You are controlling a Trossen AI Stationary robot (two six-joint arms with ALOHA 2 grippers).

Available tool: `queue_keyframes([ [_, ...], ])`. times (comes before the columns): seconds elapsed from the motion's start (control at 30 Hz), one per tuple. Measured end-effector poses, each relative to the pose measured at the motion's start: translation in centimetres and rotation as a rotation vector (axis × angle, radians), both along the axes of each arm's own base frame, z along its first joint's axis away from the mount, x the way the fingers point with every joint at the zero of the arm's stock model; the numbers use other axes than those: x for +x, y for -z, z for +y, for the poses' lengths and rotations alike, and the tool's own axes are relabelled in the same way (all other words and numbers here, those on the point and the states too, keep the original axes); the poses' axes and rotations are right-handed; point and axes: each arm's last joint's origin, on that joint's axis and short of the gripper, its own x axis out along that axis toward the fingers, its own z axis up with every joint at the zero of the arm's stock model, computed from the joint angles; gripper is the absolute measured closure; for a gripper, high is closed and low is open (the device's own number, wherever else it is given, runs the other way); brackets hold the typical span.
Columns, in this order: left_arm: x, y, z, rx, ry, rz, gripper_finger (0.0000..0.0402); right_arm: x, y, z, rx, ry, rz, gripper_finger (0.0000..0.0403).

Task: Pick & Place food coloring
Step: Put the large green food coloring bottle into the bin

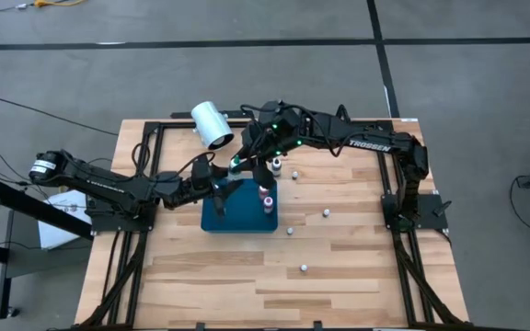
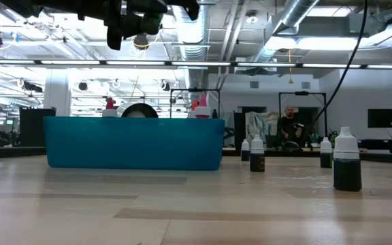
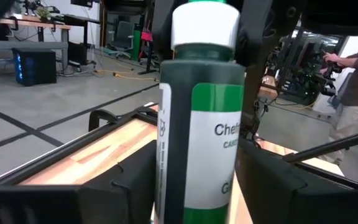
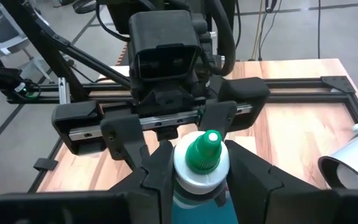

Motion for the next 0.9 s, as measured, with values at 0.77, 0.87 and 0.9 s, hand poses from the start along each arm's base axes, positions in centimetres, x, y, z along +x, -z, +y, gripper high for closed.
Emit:
queue_keyframes([
  [0.77, -7.9, -0.7, 1.5, -0.028, -0.159, 0.267, 0.0152, -0.8, 1.0, -1.7, -0.048, 0.125, 0.122, 0.0296],
  [0.87, -9.5, -0.4, 1.8, -0.068, -0.215, 0.296, 0.0152, -0.5, 1.2, -1.1, -0.035, 0.124, 0.127, 0.0296],
  [0.9, -9.9, -0.3, 1.9, -0.081, -0.231, 0.303, 0.0152, -0.1, 1.5, -0.8, -0.039, 0.130, 0.128, 0.0296],
])
